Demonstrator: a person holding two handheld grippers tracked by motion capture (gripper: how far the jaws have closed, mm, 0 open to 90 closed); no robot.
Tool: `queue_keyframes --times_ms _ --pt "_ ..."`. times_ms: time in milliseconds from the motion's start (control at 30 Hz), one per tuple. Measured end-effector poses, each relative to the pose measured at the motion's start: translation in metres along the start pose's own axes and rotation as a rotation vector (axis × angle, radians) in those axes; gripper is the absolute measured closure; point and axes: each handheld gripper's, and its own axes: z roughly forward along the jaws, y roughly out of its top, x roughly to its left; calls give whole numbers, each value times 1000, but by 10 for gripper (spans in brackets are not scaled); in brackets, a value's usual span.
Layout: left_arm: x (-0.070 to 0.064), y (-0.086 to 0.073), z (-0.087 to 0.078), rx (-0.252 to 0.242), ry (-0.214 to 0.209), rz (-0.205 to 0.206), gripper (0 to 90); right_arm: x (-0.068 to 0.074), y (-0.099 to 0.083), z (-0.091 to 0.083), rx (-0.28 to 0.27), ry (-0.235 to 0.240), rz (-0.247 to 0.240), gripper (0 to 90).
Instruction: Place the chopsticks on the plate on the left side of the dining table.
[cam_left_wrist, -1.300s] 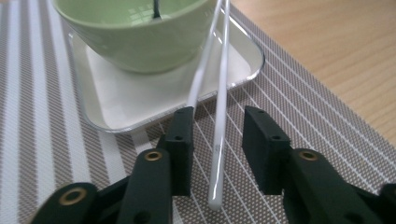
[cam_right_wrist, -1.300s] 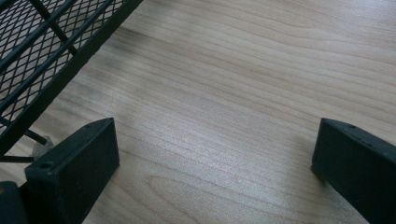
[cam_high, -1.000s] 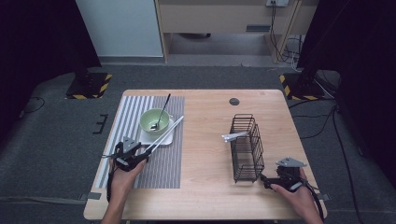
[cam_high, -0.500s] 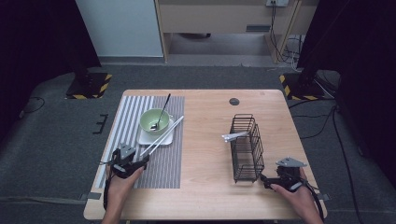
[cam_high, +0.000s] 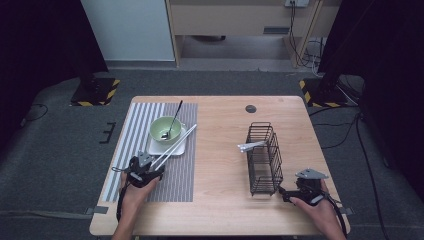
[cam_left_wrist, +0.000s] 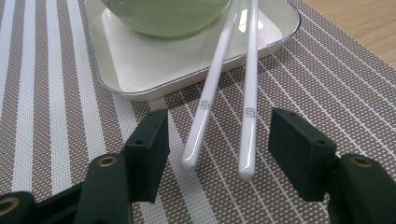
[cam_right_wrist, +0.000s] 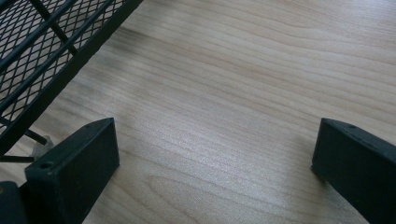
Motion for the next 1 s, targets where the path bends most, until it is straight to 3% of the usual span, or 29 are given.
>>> queue_keyframes --times_ms 333,433,633,933,1000 --pt "0 2 4 26 6 13 500 0 0 0 0 0 0 5" --pt "-1 3 4 34 6 17 600 0 0 0 0 0 0 6" --pt "-1 5 3 28 4 10 691 0 0 0 0 0 0 6" --pt "-1 7 3 31 3 8 697 0 0 0 0 0 0 6" --pt "-2 7 3 28 8 4 663 0 0 0 0 0 0 5"
